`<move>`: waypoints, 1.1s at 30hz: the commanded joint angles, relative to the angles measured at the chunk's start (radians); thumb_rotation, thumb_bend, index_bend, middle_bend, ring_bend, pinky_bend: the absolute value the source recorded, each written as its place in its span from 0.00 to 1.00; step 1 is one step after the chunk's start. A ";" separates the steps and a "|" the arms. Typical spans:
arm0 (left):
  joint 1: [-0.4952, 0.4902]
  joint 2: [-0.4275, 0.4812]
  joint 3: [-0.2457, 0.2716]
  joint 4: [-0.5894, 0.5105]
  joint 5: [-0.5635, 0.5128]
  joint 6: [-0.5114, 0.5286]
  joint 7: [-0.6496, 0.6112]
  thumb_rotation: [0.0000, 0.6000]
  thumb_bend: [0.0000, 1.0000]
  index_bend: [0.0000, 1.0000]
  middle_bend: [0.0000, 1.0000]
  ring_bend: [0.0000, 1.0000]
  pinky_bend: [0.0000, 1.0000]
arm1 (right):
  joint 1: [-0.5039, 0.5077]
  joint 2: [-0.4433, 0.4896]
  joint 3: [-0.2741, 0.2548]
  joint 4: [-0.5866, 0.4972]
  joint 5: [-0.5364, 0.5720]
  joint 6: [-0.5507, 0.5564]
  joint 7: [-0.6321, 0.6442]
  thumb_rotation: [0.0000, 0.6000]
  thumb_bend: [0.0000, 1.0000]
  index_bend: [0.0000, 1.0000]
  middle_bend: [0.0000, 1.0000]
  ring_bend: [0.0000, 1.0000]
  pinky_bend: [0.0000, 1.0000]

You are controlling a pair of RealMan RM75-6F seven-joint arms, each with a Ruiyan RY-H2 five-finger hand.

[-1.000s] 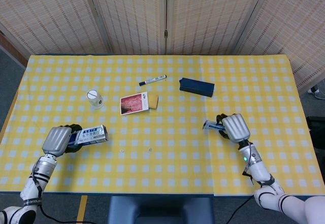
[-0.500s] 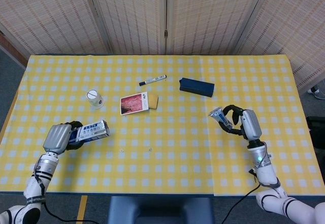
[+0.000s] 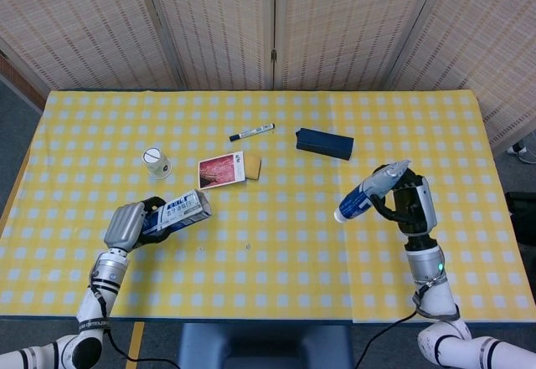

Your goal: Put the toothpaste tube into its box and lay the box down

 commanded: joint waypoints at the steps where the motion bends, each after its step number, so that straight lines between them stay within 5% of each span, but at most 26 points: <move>1: -0.010 -0.049 -0.019 -0.009 -0.001 0.023 -0.016 1.00 0.33 0.60 0.64 0.58 0.58 | -0.003 0.002 0.010 -0.025 0.000 0.009 0.015 1.00 0.31 0.77 0.63 0.78 0.71; 20: -0.056 -0.197 -0.060 -0.091 -0.020 0.004 -0.105 1.00 0.33 0.60 0.64 0.58 0.58 | 0.038 -0.029 0.051 -0.098 0.064 -0.064 -0.001 1.00 0.31 0.77 0.63 0.78 0.71; 33: -0.082 -0.209 -0.104 -0.102 -0.037 -0.003 -0.133 1.00 0.33 0.60 0.64 0.58 0.58 | 0.088 -0.096 0.062 -0.030 0.082 -0.145 0.018 1.00 0.31 0.77 0.63 0.78 0.71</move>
